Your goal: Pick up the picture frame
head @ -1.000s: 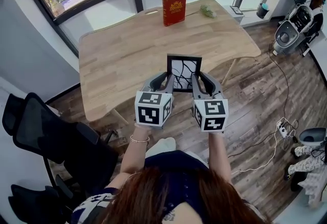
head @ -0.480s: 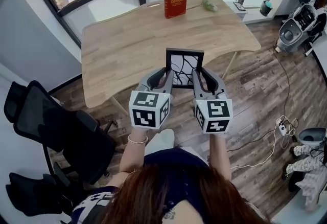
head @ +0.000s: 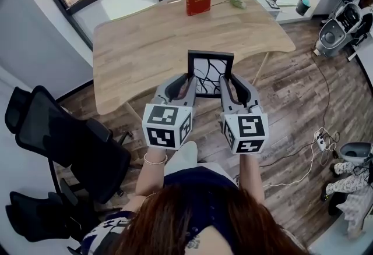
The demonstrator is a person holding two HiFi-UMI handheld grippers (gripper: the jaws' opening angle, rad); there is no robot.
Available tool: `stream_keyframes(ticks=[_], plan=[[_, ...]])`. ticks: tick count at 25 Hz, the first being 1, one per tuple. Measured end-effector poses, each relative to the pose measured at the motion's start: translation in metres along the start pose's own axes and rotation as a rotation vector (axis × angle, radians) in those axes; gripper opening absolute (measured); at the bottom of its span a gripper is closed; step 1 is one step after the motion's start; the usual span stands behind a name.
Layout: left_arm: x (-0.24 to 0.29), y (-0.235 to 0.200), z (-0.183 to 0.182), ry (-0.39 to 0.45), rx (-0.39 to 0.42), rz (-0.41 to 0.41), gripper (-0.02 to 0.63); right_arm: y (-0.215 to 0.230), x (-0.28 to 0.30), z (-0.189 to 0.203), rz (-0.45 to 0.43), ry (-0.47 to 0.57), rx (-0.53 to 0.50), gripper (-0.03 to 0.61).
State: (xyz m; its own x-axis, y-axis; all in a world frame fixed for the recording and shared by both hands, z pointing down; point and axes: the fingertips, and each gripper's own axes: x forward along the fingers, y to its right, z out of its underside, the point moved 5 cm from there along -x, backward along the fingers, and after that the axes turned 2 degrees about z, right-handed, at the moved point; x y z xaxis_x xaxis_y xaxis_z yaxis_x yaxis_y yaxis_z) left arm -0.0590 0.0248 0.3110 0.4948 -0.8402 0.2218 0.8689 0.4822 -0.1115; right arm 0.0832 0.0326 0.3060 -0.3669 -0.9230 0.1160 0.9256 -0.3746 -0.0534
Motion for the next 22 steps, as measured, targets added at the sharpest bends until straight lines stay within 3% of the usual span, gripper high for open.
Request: stream_keyframes(ticks=[22], plan=[[-0.029, 0.028, 0.009, 0.001, 0.012, -0.015, 0.084, -0.005, -0.039, 0.005, -0.021, -0.006, -0.011, 0.077]])
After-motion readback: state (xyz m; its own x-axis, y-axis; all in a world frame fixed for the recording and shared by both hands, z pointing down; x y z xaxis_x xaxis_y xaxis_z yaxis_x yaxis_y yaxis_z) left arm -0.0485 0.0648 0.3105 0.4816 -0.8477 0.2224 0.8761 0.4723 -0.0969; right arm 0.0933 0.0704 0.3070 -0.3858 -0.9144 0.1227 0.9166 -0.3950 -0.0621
